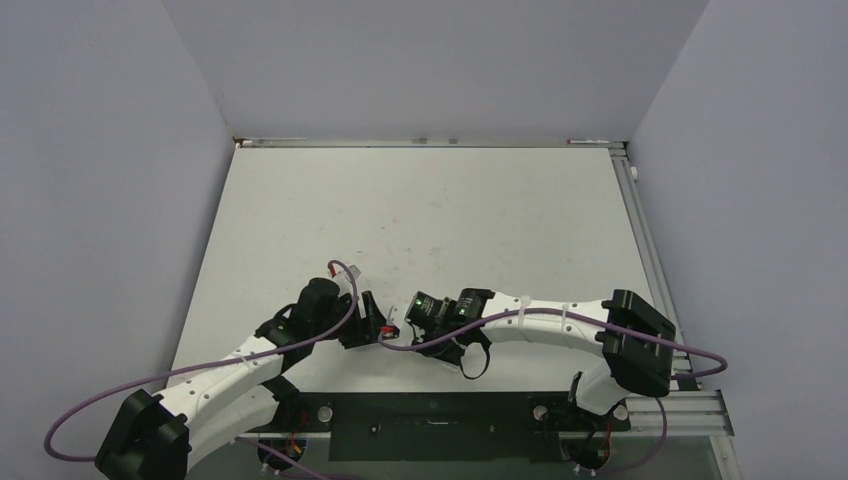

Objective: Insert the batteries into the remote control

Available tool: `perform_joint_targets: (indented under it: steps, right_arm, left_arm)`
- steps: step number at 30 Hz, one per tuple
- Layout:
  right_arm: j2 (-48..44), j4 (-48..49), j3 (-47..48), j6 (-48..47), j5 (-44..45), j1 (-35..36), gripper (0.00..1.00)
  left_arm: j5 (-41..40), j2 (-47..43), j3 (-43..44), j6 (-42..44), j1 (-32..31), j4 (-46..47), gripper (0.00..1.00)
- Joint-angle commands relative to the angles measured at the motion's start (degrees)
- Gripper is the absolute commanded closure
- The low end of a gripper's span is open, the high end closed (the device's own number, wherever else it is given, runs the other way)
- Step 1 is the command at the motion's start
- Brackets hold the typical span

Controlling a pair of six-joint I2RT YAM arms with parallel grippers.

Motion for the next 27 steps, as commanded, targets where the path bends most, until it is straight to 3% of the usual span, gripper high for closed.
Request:
perform_joint_targets:
  steps: [1, 27]
  right_arm:
    - [0.9, 1.0, 2.3, -0.4, 0.4, -0.4, 0.91]
    - [2.9, 2.8, 2.1, 0.8, 0.4, -0.5, 0.91]
  left_arm:
    - [1.2, 0.3, 0.7, 1.3, 0.6, 1.9, 0.4]
    - [2.0, 0.4, 0.4, 1.4, 1.4, 2.3, 0.4]
